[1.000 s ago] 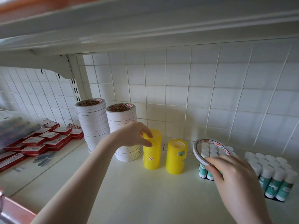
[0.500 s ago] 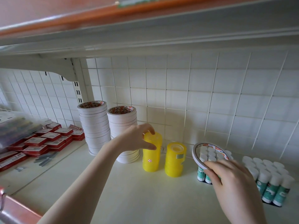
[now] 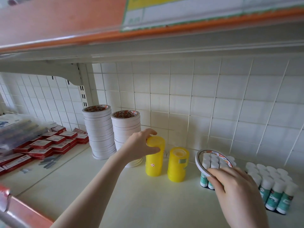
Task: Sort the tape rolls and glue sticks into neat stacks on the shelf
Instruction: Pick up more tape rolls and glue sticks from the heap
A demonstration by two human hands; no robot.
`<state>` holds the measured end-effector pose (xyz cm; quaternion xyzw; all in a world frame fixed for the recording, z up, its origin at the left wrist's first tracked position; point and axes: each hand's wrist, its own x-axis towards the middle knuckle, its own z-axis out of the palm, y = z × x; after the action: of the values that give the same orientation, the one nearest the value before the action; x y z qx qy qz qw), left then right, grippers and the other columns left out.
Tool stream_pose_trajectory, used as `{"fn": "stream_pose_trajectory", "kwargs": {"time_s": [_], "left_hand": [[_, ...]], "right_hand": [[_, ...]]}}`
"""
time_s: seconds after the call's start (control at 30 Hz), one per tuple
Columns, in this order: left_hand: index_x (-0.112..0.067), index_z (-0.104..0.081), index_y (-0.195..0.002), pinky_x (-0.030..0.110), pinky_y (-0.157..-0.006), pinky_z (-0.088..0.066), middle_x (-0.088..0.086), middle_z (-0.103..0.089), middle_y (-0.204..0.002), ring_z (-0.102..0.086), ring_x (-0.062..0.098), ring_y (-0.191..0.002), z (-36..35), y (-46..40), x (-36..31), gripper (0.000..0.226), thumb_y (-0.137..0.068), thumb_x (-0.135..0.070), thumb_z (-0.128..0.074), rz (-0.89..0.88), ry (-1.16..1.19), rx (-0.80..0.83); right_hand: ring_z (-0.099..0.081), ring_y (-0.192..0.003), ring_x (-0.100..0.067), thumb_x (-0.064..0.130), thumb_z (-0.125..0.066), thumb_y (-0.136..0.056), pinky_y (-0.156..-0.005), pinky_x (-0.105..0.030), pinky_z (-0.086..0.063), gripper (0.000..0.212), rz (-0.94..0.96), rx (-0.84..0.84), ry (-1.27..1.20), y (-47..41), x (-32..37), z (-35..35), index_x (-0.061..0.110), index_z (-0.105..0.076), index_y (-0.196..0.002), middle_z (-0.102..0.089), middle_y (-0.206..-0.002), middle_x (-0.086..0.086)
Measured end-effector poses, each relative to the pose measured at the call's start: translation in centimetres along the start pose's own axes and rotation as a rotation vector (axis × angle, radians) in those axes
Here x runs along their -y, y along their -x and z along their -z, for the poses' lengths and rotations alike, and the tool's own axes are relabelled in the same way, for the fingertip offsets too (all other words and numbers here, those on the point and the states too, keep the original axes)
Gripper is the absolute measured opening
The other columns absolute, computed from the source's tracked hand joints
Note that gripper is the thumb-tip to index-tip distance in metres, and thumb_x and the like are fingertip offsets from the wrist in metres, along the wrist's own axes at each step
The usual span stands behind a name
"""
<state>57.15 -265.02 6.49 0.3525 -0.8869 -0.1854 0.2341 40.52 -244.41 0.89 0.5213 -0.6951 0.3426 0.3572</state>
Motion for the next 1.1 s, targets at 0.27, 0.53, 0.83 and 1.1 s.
{"fn": "stream_pose_trajectory", "kwargs": {"time_s": [0.27, 0.53, 0.83, 1.1], "left_hand": [[-0.025, -0.047, -0.131, 0.026, -0.093, -0.041, -0.004, -0.050, -0.131, -0.049, 0.013, -0.115, 0.2, 1.9, 0.1, 0.058, -0.079, -0.039, -0.070, -0.075, -0.050, -0.113], [-0.025, -0.065, -0.108, 0.024, -0.075, -0.044, -0.011, -0.062, -0.107, -0.056, 0.011, -0.098, 1.7, 8.6, 3.1, 0.027, -0.083, -0.032, -0.067, -0.057, -0.115, -0.462], [-0.025, -0.065, -0.102, 0.028, -0.078, -0.046, -0.008, -0.062, -0.108, -0.058, 0.013, -0.097, -0.1, 13.1, 10.0, 0.019, -0.086, -0.034, -0.060, 0.314, -0.136, -0.381], [-0.024, -0.067, -0.097, 0.024, -0.077, -0.043, -0.007, -0.060, -0.103, -0.055, 0.014, -0.094, -0.6, 12.8, 11.4, 0.019, -0.089, -0.031, -0.052, 0.395, -0.160, -0.342]], "right_hand": [[-0.062, -0.063, -0.030, 0.030, -0.042, -0.076, -0.062, -0.034, -0.030, 0.033, 0.033, 0.029, -0.038, -1.2, 0.8, 0.5, 0.015, -0.070, -0.069, -0.060, -0.060, 0.001], [-0.057, -0.062, -0.030, 0.021, -0.059, -0.070, -0.056, -0.035, -0.045, 0.010, 0.111, 0.059, -0.021, -5.8, 3.1, 0.5, 0.017, -0.066, -0.064, -0.059, -0.059, 0.001], [-0.055, -0.073, -0.032, 0.020, -0.061, -0.080, -0.065, -0.035, -0.042, 0.015, 0.237, 0.153, -0.180, -13.3, 9.7, -2.4, 0.012, -0.070, -0.071, -0.063, -0.067, -0.005], [-0.052, -0.085, -0.027, 0.022, -0.059, -0.087, -0.072, -0.034, -0.041, 0.016, 0.271, 0.345, -0.263, -18.6, 14.8, -6.1, 0.010, -0.070, -0.084, -0.065, -0.079, -0.007]]}}
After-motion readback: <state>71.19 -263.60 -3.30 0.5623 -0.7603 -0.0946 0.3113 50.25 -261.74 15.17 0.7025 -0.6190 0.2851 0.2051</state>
